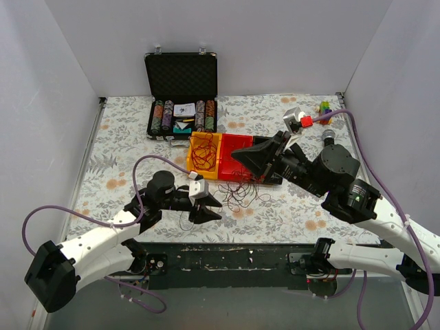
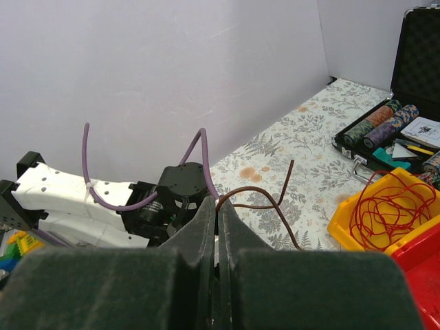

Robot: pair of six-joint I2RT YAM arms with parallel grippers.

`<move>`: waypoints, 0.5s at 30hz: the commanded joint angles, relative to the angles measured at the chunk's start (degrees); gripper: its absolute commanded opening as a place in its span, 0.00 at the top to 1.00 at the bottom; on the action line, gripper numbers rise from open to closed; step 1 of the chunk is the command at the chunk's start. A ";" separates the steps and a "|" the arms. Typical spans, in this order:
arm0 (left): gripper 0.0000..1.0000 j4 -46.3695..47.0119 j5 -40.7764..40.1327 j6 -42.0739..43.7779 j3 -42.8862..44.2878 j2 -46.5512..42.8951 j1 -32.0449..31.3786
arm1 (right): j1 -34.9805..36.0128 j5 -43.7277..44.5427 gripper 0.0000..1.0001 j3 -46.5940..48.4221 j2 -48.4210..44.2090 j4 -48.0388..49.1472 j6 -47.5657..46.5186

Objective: Untangle the cables

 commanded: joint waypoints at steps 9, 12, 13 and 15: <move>0.70 12.60 -9.38 0.33 -1.83 1.34 -0.23 | 0.41 0.19 0.99 1.17 -1.93 4.77 0.42; 0.92 12.95 -8.41 -0.63 -2.53 1.08 -0.23 | 0.41 0.37 0.99 0.99 -2.11 5.12 0.51; 1.00 13.04 -8.58 -0.81 -2.79 0.91 -0.23 | 0.41 0.37 0.99 1.08 -2.11 5.03 0.51; 1.00 12.86 -9.11 -0.81 -3.15 0.38 -0.14 | 0.50 0.45 0.99 1.17 -2.11 4.95 0.42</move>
